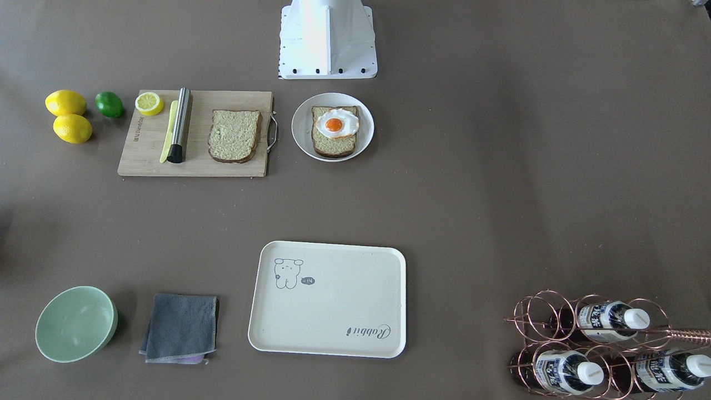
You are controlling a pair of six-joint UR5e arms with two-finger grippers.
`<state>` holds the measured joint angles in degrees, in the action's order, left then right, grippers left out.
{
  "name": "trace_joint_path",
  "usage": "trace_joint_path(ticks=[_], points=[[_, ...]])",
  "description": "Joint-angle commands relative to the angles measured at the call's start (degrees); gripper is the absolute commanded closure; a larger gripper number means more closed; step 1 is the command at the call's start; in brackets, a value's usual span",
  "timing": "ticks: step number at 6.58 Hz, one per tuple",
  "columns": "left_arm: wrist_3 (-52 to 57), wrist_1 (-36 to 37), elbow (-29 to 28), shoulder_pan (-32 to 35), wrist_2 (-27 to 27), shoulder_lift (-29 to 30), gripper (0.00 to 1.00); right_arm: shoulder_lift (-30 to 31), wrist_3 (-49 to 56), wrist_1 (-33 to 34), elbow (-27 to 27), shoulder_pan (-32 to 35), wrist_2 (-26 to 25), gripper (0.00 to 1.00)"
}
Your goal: Make sandwich and place on tray
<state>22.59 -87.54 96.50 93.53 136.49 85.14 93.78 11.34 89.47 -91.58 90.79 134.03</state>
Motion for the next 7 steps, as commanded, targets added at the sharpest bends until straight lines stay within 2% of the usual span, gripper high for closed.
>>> trace_joint_path(ticks=[1, 5, 7], points=[[0.0, 0.0, 0.0, 0.0, 0.0, 0.0, 0.02, 0.0, 0.0, 0.0, 0.0, 0.0, 0.0, 0.00], [-0.4, 0.4, 0.3, 0.0, 0.0, 0.2, 0.02, -0.2, -0.2, 0.0, -0.1, 0.0, 0.3, 0.00], [-0.4, -1.6, 0.1, 0.1, -0.1, 1.2, 0.02, -0.4, -0.2, 0.0, -0.1, 0.0, 0.3, 0.00]])
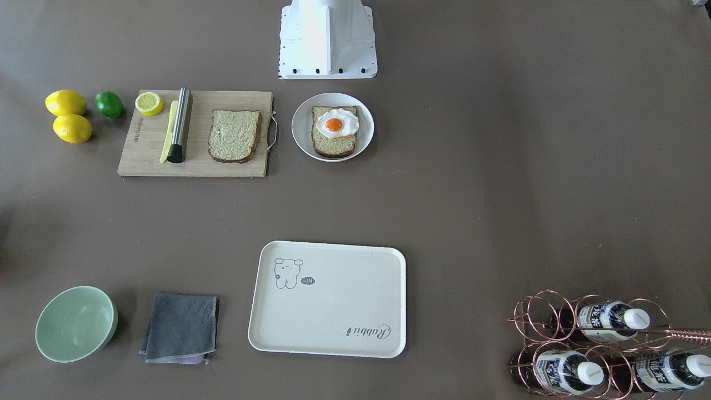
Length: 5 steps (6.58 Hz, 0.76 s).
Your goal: Make sandwich and place on tray
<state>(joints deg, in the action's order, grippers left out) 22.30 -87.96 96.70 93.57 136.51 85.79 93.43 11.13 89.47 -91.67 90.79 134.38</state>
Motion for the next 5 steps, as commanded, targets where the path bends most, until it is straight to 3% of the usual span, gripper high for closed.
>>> trace_joint_path(ticks=[1, 4, 5], points=[[0.0, -1.4, 0.2, 0.1, 0.2, 0.7, 0.02, -0.2, -0.1, 0.0, 0.0, 0.0, -0.3, 0.00], [-0.1, -3.2, 0.9, 0.2, 9.5, 1.0, 0.02, -1.3, -0.4, 0.0, 0.0, -0.1, -0.8, 0.00], [-0.2, -9.5, 1.1, 0.1, 9.7, 0.7, 0.02, -1.3, -0.3, -0.6, 0.0, -0.2, -0.6, 0.00]])
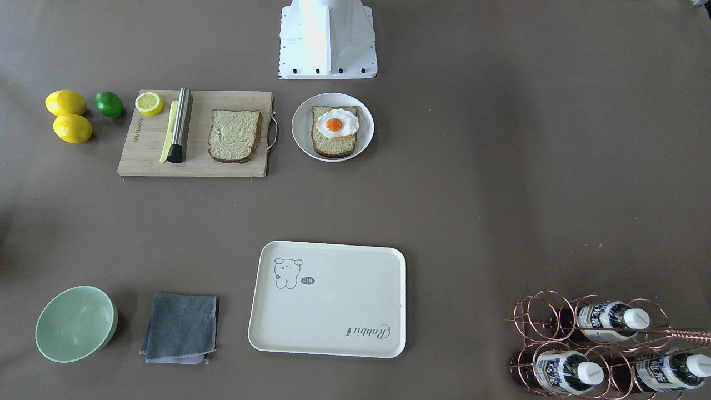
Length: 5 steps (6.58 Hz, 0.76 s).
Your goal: Make sandwich and place on tray
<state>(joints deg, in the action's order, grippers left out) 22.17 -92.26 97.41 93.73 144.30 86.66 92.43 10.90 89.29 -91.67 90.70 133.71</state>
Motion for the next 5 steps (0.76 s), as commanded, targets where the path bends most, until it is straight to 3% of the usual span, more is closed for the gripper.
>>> trace_joint_path(ticks=[1, 2, 4, 5], points=[[-5.9, -8.4, 0.7, -0.1, 2.2, 0.4, 0.02, -0.4, -0.3, -4.3, 0.0, -0.1, -0.3, 0.00], [-12.7, -13.8, 0.3, -3.1, 2.0, 3.8, 0.02, -0.4, -1.5, -7.9, 0.0, -0.1, -0.6, 0.00], [-23.2, -15.9, 0.5, -9.8, 1.6, 8.2, 0.03, -0.5, -8.1, -11.3, -2.3, -2.3, 0.5, 0.00], [-29.9, -15.9, 1.8, -11.4, -2.6, 9.3, 0.02, -0.5, -11.4, -11.2, -4.9, -4.2, 0.6, 0.00]])
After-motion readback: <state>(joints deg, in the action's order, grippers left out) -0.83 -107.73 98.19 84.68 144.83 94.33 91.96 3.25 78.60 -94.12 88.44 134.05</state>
